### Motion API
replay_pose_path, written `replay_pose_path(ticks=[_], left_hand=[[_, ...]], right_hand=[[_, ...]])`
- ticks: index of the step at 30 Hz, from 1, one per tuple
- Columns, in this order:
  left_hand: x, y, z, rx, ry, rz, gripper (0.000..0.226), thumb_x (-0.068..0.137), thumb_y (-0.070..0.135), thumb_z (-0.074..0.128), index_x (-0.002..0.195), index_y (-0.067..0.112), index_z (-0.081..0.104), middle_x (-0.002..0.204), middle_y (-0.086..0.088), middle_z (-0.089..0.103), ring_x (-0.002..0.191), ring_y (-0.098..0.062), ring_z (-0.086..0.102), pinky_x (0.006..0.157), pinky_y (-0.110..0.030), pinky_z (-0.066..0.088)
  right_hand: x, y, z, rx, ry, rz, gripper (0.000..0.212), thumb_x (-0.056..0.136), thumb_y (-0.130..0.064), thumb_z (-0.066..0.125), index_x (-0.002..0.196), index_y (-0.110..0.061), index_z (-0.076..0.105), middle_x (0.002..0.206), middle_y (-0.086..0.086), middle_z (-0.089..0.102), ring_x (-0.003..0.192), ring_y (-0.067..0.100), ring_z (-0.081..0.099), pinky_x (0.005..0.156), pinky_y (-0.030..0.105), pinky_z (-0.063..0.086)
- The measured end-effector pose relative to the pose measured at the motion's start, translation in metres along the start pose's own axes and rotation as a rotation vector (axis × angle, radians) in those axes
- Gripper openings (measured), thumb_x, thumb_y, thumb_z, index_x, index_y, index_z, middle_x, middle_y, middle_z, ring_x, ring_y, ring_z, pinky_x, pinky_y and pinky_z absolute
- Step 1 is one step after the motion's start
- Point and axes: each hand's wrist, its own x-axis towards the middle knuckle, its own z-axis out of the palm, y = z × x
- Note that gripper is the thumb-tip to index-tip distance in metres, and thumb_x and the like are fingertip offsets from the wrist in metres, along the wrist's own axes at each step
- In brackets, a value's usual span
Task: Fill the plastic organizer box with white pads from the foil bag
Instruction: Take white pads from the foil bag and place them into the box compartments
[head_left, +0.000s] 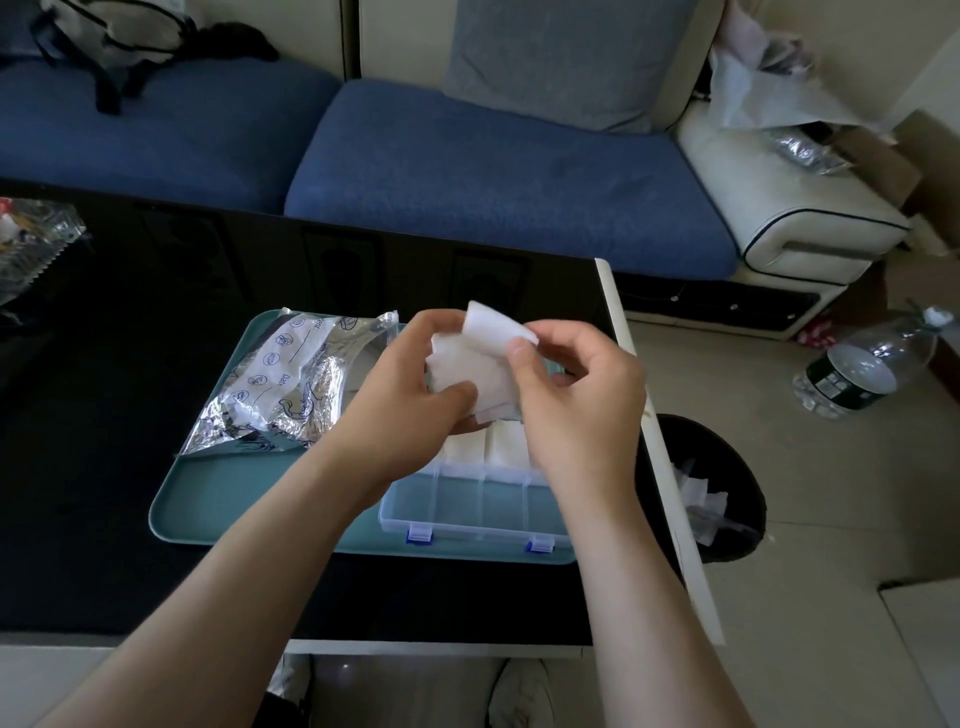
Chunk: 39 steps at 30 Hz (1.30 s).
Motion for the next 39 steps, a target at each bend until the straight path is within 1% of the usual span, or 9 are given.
replay_pose_path(ticks=[3,7,11,14,17,22,25,32,39], left_hand=[[0.001,0.0,0.001,-0.013,-0.005,-0.055,0.066,0.095,-0.014,0.057,0.14,0.033,0.048,0.118,-0.011,0.064,0.094,-0.021,0.076,0.078,-0.04,0.066],[0.003,-0.001,0.0,-0.072,-0.021,-0.135,0.064,0.097,-0.014,0.054,0.144,0.028,0.041,0.123,-0.013,0.065,0.103,-0.029,0.074,0.079,-0.042,0.066],[0.003,-0.003,0.0,-0.083,-0.067,-0.15,0.043,0.1,-0.006,0.061,0.136,0.015,0.051,0.122,-0.015,0.07,0.103,-0.027,0.077,0.084,-0.043,0.066],[0.003,0.0,-0.001,-0.096,-0.106,-0.138,0.034,0.101,0.004,0.065,0.133,0.017,0.061,0.118,-0.016,0.074,0.101,-0.026,0.078,0.084,-0.04,0.065],[0.005,0.0,-0.004,-0.103,-0.114,-0.161,0.031,0.104,0.004,0.057,0.129,0.02,0.067,0.12,-0.017,0.073,0.104,-0.028,0.076,0.09,-0.044,0.064],[0.009,-0.001,-0.007,-0.235,-0.074,-0.217,0.04,0.108,0.0,0.04,0.124,0.019,0.071,0.124,-0.018,0.073,0.108,-0.033,0.075,0.079,-0.036,0.064],[0.011,-0.001,-0.008,-0.275,-0.057,-0.241,0.037,0.111,0.007,0.039,0.132,0.017,0.067,0.124,-0.017,0.074,0.111,-0.034,0.074,0.082,-0.038,0.064],[0.01,-0.001,-0.005,-0.244,-0.031,-0.213,0.032,0.112,0.01,0.043,0.133,0.017,0.066,0.124,-0.017,0.074,0.114,-0.036,0.072,0.094,-0.049,0.062],[0.009,0.0,-0.004,-0.287,0.011,-0.217,0.026,0.111,0.012,0.049,0.127,0.015,0.069,0.12,-0.017,0.075,0.097,-0.026,0.076,0.075,-0.037,0.064]], right_hand=[[0.007,-0.001,-0.006,0.142,0.028,0.051,0.014,0.102,-0.015,0.068,0.113,-0.017,0.075,0.103,-0.005,0.077,0.091,0.007,0.075,0.075,0.02,0.059],[0.01,-0.002,-0.014,0.171,0.031,0.057,0.018,0.104,-0.014,0.063,0.114,-0.023,0.076,0.102,-0.007,0.075,0.09,0.008,0.071,0.075,0.015,0.051],[0.009,-0.003,-0.013,0.105,-0.233,0.098,0.023,0.103,-0.011,0.063,0.109,-0.027,0.078,0.097,-0.012,0.075,0.088,0.001,0.068,0.069,0.009,0.048],[0.008,-0.002,-0.009,-0.044,-0.37,0.037,0.025,0.106,-0.013,0.059,0.113,-0.03,0.076,0.107,-0.015,0.071,0.098,-0.003,0.063,0.072,0.007,0.048],[0.009,-0.002,-0.007,-0.1,-0.433,-0.005,0.024,0.106,-0.014,0.059,0.116,-0.03,0.075,0.11,-0.017,0.068,0.105,-0.009,0.059,0.076,0.006,0.048],[0.01,0.001,-0.004,-0.191,-0.419,-0.058,0.024,0.103,-0.013,0.065,0.122,-0.027,0.071,0.091,-0.018,0.064,0.089,-0.013,0.06,0.068,0.005,0.045],[0.009,0.001,-0.001,-0.219,-0.353,-0.088,0.03,0.097,-0.016,0.076,0.126,-0.023,0.069,0.081,-0.017,0.064,0.082,-0.01,0.062,0.068,0.004,0.044],[0.008,0.002,0.005,-0.246,-0.275,-0.12,0.036,0.086,-0.018,0.087,0.118,-0.023,0.073,0.109,-0.005,0.061,0.087,-0.001,0.06,0.075,0.004,0.046],[0.008,0.0,0.003,-0.201,-0.298,-0.07,0.024,0.086,-0.014,0.086,0.104,-0.022,0.073,0.094,-0.015,0.068,0.091,-0.005,0.062,0.074,0.006,0.048]])
